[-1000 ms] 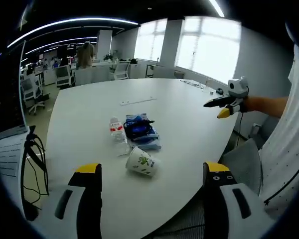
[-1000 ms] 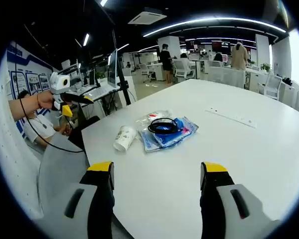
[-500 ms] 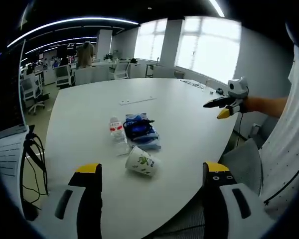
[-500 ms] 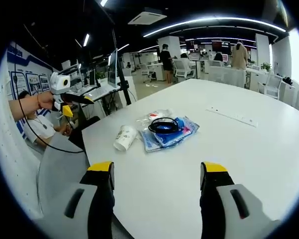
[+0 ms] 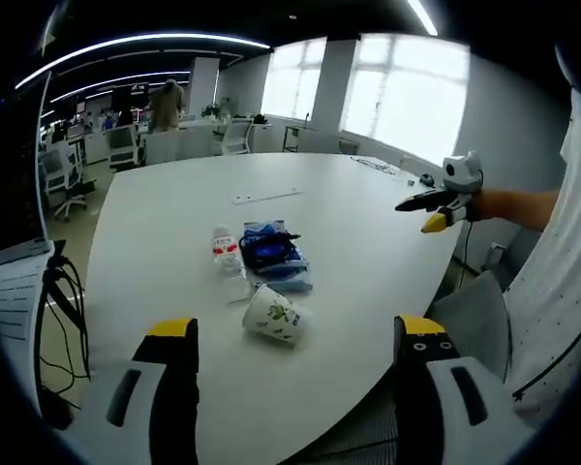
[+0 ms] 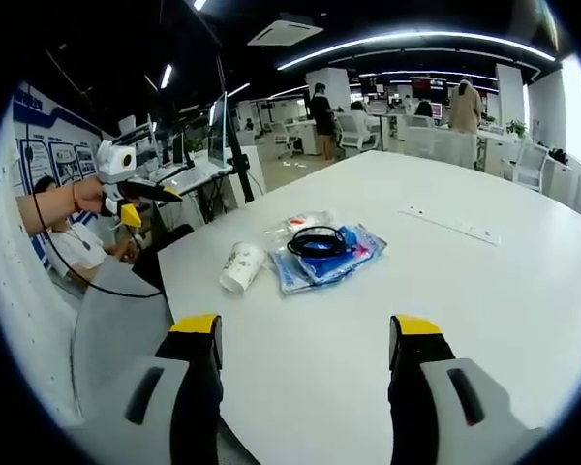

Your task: Arrange the tabletop items into an orderly group along one side of the table until the central work area is clear of visible clutter.

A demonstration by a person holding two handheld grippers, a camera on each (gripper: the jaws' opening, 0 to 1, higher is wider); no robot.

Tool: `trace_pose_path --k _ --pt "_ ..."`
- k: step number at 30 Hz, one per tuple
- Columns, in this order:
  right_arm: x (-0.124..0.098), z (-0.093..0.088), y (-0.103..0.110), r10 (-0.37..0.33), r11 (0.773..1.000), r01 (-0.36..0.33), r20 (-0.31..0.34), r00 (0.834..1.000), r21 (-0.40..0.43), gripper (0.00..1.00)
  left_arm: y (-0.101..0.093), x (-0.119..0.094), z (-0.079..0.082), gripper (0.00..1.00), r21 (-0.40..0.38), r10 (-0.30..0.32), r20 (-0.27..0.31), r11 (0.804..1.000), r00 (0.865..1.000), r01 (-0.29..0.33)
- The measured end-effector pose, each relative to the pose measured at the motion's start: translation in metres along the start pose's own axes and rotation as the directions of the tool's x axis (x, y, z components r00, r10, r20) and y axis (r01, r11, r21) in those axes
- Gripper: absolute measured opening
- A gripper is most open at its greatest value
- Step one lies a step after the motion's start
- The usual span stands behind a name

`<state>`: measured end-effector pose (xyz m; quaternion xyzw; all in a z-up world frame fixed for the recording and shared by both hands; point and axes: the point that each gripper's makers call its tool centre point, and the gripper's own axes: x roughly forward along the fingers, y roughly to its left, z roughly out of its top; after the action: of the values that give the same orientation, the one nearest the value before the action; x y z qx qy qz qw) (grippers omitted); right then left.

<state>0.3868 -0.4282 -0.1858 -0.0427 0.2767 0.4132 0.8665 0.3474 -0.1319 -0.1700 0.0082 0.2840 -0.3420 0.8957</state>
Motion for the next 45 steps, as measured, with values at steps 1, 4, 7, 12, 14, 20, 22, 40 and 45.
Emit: trace_pose_path --k 1,4,7,12,14,20,22,40,45 --pt "0.0002 0.0005 -0.0002 0.000 1.000 0.000 0.002 1.000 -0.001 0.70 -0.0001 0.0004 -0.0002 0.85 0.000 -0.001 0.000 1.000 1.000 0.001" --pt "0.0002 0.0006 0.0000 0.000 1.000 0.000 -0.002 1.000 -0.002 0.70 -0.0003 0.0009 -0.0002 0.85 -0.001 -0.002 0.001 1.000 1.000 0.002" --pt "0.0001 0.0011 0.0000 0.000 1.000 0.000 -0.002 1.000 -0.002 0.70 0.0003 0.0009 -0.0002 0.85 -0.003 -0.001 0.004 1.000 1.000 0.001" --pt "-0.0002 0.0010 -0.0002 -0.001 1.000 0.001 -0.004 1.000 -0.004 0.69 -0.0009 0.0008 -0.0004 0.85 -0.001 -0.002 0.003 1.000 1.000 0.002" --pt "-0.0003 0.0010 0.0003 -0.001 1.000 0.001 -0.002 1.000 -0.001 0.69 -0.0013 0.0008 0.0000 0.85 -0.002 -0.003 0.006 1.000 1.000 0.003" --pt "-0.0012 0.0007 0.0009 -0.002 1.000 0.002 -0.001 1.000 -0.002 0.69 -0.0028 0.0010 0.0002 0.84 0.003 -0.005 0.004 1.000 1.000 0.005" --pt "-0.0018 0.0010 0.0009 -0.003 1.000 0.003 0.001 1.000 -0.003 0.69 -0.0030 0.0006 0.0012 0.84 0.002 -0.006 0.006 1.000 1.000 0.006" --pt "-0.0039 0.0015 0.0016 -0.009 1.000 0.009 0.006 1.000 0.001 0.68 -0.0069 0.0007 0.0039 0.84 0.012 -0.010 0.010 1.000 1.000 0.009" --pt "-0.0038 -0.0001 0.0024 -0.009 1.000 0.009 0.003 1.000 0.006 0.68 -0.0072 0.0009 0.0032 0.84 0.010 -0.010 0.009 1.000 1.000 0.010"
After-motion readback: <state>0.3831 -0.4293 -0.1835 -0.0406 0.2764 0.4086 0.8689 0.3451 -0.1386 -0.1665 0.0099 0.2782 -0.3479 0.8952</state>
